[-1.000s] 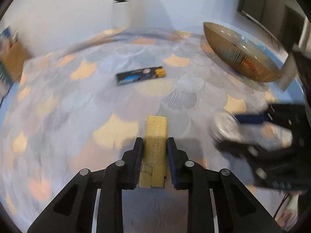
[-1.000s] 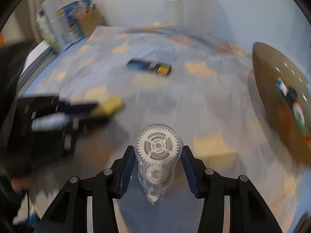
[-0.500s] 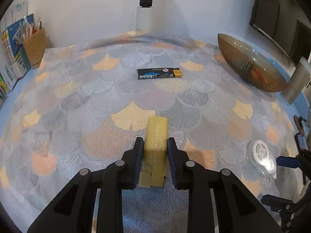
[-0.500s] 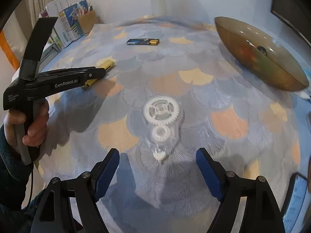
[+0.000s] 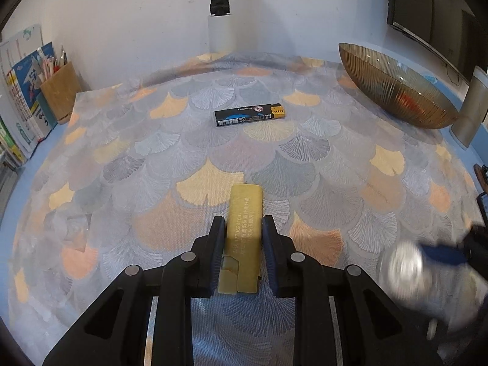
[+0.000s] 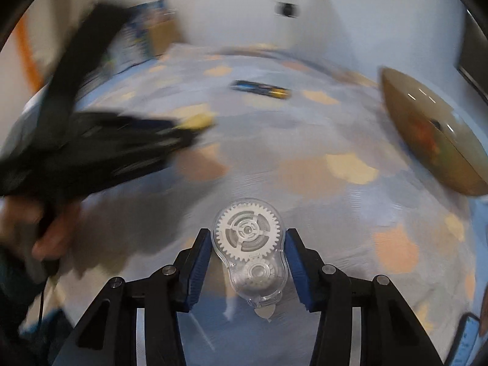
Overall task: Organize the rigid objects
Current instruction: 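Carry the yellow box and tape roller over the amber bowl and open both tools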
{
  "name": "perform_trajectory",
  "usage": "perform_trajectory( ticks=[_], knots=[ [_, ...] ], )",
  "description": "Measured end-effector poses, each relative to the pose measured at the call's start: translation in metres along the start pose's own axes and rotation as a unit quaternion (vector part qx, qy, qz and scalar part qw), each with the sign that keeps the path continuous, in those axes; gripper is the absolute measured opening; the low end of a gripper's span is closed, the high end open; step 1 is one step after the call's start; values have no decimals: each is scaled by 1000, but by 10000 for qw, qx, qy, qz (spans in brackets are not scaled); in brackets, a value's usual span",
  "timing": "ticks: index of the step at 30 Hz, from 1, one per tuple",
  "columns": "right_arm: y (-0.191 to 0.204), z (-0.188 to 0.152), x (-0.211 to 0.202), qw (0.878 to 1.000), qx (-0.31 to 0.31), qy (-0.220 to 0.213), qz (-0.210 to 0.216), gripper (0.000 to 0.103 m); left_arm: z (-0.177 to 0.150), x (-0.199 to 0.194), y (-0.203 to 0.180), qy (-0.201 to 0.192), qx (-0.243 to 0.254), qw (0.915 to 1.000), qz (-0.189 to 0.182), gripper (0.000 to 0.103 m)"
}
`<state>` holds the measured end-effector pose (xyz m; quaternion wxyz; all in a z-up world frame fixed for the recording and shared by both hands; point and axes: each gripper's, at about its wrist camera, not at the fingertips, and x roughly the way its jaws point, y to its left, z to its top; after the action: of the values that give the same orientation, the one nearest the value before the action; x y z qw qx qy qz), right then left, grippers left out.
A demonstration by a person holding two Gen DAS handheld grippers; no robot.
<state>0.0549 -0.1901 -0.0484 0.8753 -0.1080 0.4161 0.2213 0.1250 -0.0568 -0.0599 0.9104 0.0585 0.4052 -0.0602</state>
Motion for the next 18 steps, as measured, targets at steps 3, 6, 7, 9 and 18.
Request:
perform_trajectory(
  ticks=[3,6,7,9,18],
  knots=[
    [13,-11,-11,9996,-228,-32,154,48,1,0,-4,21,7,10000,77,21],
    [1,-15,-26,9997,-145,-161,70,48,11,-4,-10,-25,2,9999,-124,21],
    [-9,-13,-32,9997,-50,-228,11,48,16,-7,-14,-89,38,9998,-160,21],
    [-34,-7,-47,9990,160,-382,-185,48,31,-16,-24,-250,132,9992,-285,21],
    [-142,24,-88,9852,1187,-670,-1034,48,114,-42,-97,-860,810,9907,-673,21]
  ],
)
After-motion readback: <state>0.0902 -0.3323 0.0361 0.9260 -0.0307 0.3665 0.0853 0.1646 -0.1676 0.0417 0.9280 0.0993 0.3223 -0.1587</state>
